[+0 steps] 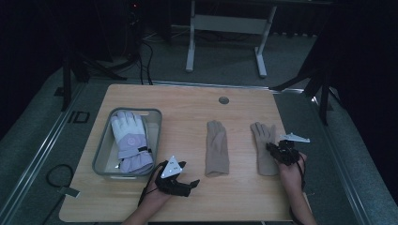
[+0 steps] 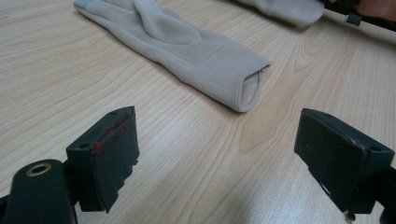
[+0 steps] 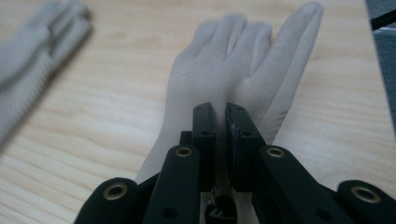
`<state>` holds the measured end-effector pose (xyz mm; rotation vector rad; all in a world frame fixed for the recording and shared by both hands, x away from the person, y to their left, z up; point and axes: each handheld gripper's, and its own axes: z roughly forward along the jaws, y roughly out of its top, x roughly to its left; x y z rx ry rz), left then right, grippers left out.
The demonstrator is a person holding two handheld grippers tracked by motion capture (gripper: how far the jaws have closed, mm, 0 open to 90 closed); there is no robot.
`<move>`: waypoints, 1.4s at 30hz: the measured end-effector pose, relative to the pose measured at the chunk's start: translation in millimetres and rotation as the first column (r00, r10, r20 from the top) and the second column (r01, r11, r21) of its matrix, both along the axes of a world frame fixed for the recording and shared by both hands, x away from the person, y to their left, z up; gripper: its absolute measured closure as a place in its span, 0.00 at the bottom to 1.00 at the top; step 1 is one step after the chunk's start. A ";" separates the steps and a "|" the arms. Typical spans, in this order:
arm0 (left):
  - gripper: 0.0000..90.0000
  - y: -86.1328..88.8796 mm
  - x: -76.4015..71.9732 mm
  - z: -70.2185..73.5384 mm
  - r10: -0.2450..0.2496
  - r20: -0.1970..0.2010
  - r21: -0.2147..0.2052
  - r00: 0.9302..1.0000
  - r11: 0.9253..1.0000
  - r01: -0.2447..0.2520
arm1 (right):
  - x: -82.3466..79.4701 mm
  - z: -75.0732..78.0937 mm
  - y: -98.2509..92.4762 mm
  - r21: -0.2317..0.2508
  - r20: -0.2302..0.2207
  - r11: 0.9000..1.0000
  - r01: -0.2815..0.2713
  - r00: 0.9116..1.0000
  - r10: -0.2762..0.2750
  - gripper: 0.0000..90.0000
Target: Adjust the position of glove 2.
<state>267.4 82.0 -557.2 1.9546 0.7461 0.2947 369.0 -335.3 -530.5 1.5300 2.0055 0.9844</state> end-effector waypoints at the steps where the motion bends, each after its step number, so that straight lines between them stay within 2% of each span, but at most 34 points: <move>1: 0.15 0.0 0.0 0.0 -0.001 0.000 -0.001 1.000 1.000 0.001 | -0.6 4.0 1.5 0.008 0.009 1.000 0.005 1.000 -0.005 0.92; 6: 0.15 0.2 0.3 -0.1 0.002 -0.005 -0.005 1.000 1.000 -0.002 | -3.1 23.6 10.3 0.045 0.038 0.998 0.037 0.999 -0.038 0.93; 9: 0.15 0.1 0.2 -0.1 0.002 -0.003 -0.003 1.000 1.000 -0.002 | -4.5 34.5 18.6 0.042 0.061 0.998 0.047 0.997 -0.050 0.93; 17: 0.15 0.3 0.7 -0.1 0.004 -0.007 -0.004 1.000 1.000 -0.004 | -8.3 59.5 42.2 0.078 0.104 0.994 0.072 0.991 -0.080 0.93; 23: 0.15 0.4 0.2 0.0 0.004 -0.001 -0.003 1.000 1.000 -0.004 | -8.4 73.5 68.6 0.096 0.124 0.994 0.058 0.990 -0.070 0.93; 27: 0.15 0.3 0.1 0.0 0.003 0.001 -0.001 1.000 1.000 -0.003 | -8.8 76.9 82.7 0.108 0.125 0.993 0.050 0.990 -0.064 0.93; 28: 0.15 0.3 -0.1 0.1 0.003 0.002 0.000 1.000 1.000 -0.003 | -8.8 77.0 93.2 0.109 0.128 0.993 0.041 0.990 -0.055 0.93; 29: 0.15 0.3 -0.1 0.1 0.003 0.002 0.000 1.000 1.000 -0.003 | -8.8 77.0 93.2 0.109 0.128 0.993 0.041 0.990 -0.055 0.93; 30: 0.15 0.3 -0.2 0.1 0.003 0.003 0.000 1.000 1.000 -0.003 | -8.3 75.2 106.6 0.107 0.124 0.994 0.026 0.992 -0.039 0.93; 35: 0.15 0.0 0.0 0.0 0.003 0.003 0.002 1.000 1.000 -0.003 | -7.6 71.7 128.1 0.145 0.110 0.989 0.002 0.994 -0.019 0.92; 42: 0.15 -0.4 -0.7 0.1 -0.001 0.009 0.009 1.000 1.000 0.001 | -5.3 68.1 155.9 0.122 0.101 0.992 -0.027 0.995 0.015 0.92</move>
